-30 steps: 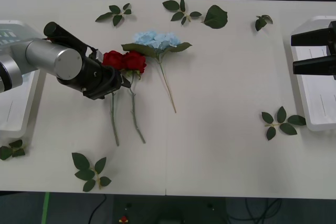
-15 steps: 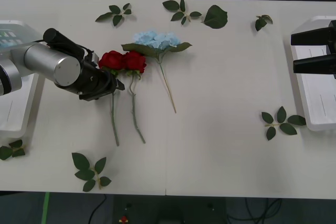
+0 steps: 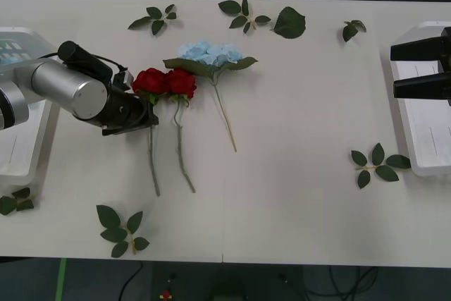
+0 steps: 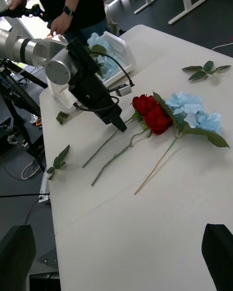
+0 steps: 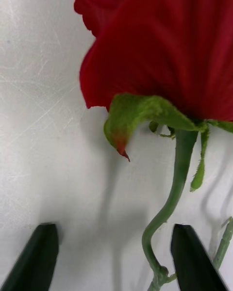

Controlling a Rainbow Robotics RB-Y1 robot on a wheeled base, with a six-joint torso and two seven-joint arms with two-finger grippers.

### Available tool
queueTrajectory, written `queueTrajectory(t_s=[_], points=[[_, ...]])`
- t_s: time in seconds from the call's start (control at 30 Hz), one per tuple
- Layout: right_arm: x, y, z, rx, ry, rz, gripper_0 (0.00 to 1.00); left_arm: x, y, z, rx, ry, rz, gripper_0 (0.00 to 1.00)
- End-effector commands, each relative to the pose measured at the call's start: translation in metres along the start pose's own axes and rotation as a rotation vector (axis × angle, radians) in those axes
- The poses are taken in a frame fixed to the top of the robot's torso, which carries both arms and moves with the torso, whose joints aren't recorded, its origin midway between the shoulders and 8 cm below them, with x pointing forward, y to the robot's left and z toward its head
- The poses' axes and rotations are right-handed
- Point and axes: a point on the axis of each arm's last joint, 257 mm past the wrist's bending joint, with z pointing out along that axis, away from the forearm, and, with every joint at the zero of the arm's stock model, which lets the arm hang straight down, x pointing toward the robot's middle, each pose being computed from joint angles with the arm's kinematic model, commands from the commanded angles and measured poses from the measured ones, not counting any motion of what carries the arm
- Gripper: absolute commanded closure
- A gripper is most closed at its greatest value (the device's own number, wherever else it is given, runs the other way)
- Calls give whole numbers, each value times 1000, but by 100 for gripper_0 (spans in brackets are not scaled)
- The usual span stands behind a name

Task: Place the red flowers into the right box and the blue flowers into the left box. If a person shows an open palm, hand one flower to the person first, then continue sorting.

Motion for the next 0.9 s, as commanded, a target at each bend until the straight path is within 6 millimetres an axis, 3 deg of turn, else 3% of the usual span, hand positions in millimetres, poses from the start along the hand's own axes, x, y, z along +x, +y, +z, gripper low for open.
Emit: queueTrajectory(t_s=[0.03, 0.5, 0.63, 0.8, 0.9], points=[[-6, 6, -9, -2, 26, -13, 0, -9, 31, -8, -47, -26, 70, 100], [-8, 7, -9, -9, 19, -5, 0, -14, 26, -10, -45, -36, 100, 100], [-8, 7, -10, -8, 17, -3, 0, -23, 13, -15, -23, -51, 103, 100], [-8, 8, -10, -10, 17, -2, 0, -57, -22, -44, 51, -105, 90, 100], [-8, 6, -10, -7, 16, -1, 0, -84, -50, -86, 94, -101, 59, 100]])
